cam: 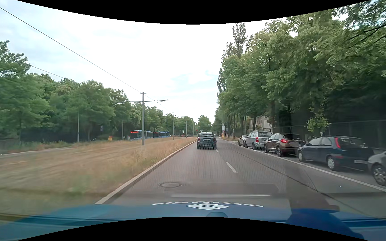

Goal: Follow the waypoints while adhering to traffic rules and regulations

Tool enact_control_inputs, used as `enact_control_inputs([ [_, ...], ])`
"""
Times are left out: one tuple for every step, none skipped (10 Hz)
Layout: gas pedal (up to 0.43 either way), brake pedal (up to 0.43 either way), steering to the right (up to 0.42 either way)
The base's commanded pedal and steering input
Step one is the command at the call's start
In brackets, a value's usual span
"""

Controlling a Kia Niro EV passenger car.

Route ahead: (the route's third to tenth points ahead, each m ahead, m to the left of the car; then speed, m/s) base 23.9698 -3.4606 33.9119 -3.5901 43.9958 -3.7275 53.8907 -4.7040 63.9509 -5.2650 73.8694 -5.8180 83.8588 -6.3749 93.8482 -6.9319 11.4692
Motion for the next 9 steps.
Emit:
enact_control_inputs([
  [0.177,0.0,0.001],
  [0.177,0.0,0.001],
  [0.157,0.0,0.002],
  [0.157,0.0,0.002],
  [0.157,0.0,0.003],
  [0.157,0.0,0.004],
  [0.157,0.0,0.004],
  [0.157,0.0,0.004],
  [0.157,0.0,0.004],
])
